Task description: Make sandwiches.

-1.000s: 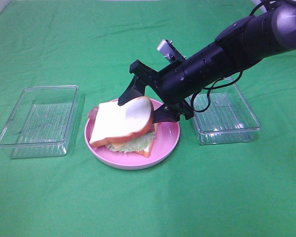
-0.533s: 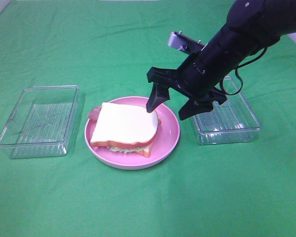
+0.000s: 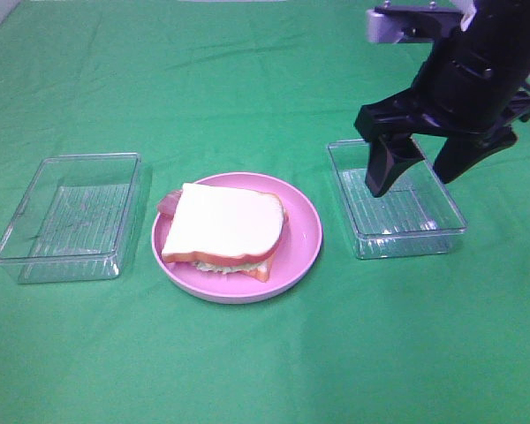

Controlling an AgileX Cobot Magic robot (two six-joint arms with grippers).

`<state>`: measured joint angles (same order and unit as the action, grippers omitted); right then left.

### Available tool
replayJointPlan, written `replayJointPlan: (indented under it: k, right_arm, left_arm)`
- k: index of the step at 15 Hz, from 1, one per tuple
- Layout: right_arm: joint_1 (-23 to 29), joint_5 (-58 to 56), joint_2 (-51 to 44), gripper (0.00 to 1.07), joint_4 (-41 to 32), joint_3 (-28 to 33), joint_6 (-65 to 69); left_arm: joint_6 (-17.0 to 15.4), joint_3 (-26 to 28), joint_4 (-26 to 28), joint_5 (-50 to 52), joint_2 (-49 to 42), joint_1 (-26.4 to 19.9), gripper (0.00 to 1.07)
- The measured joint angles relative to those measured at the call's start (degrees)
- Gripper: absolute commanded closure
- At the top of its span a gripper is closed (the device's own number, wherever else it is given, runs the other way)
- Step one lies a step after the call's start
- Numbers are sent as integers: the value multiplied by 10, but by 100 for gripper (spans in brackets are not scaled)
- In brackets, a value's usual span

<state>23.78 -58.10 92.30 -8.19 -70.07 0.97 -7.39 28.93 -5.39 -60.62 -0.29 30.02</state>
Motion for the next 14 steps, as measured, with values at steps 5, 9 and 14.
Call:
replayJointPlan:
  k: [5, 9, 14]
  right_arm:
    - [0, -21, -161, 33, 5, 102, 0]
    - [0, -65, -356, 33, 14, 229, -10]
    - [0, -74, -625, 33, 14, 347, -74]
  left_arm:
    - [3, 0, 1, 0, 0, 0, 37]
    - [54, 0, 38, 0, 0, 0, 37]
    - [58, 0, 41, 1, 0, 0, 37]
